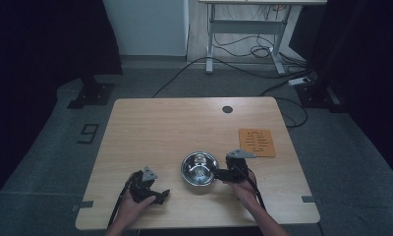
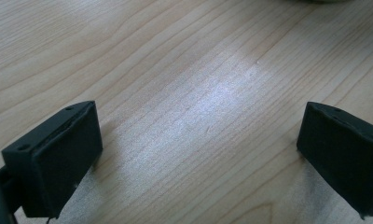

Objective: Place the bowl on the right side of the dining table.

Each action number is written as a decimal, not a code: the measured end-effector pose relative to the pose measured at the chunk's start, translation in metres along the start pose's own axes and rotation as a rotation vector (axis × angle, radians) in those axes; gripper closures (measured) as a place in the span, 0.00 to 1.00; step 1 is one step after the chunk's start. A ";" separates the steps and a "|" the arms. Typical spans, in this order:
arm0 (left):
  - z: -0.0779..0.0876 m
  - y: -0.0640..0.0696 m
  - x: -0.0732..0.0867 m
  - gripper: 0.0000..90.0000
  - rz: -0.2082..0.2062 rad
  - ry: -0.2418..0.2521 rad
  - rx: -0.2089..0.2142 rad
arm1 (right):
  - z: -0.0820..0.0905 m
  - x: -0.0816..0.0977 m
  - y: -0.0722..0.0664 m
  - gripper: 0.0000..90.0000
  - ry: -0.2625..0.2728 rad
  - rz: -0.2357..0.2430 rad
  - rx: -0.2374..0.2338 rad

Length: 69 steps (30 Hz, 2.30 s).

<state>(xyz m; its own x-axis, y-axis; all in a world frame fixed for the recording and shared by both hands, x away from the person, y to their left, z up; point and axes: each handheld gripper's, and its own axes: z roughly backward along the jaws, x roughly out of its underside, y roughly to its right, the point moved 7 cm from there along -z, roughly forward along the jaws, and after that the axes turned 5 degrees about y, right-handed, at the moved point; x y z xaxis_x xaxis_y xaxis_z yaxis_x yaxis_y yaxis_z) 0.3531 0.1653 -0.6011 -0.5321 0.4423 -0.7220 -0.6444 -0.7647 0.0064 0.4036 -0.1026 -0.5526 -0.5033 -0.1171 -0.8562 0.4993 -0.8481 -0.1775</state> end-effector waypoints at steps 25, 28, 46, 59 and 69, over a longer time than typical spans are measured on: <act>0.000 0.000 0.000 0.00 0.000 0.000 0.000 | -0.022 0.011 -0.006 0.25 -0.060 0.000 0.001; 0.000 0.000 0.000 0.00 0.000 0.000 0.000 | -0.026 0.017 -0.004 0.27 -0.080 -0.004 0.007; 0.000 0.000 0.000 0.00 0.000 0.000 0.000 | -0.031 0.023 -0.008 0.47 -0.107 -0.014 -0.037; 0.000 0.000 0.000 0.00 0.000 0.000 0.000 | -0.032 0.025 -0.008 0.65 -0.129 -0.038 -0.063; 0.000 0.000 0.000 0.00 0.000 0.000 0.000 | -0.030 0.023 -0.003 0.79 -0.125 -0.107 -0.067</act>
<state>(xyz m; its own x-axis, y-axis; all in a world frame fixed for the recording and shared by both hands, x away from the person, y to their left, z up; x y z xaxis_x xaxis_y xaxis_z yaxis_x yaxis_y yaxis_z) 0.3531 0.1653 -0.6011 -0.5319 0.4422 -0.7222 -0.6444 -0.7647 0.0065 0.4116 -0.0875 -0.5863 -0.6377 -0.0949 -0.7644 0.4821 -0.8232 -0.2999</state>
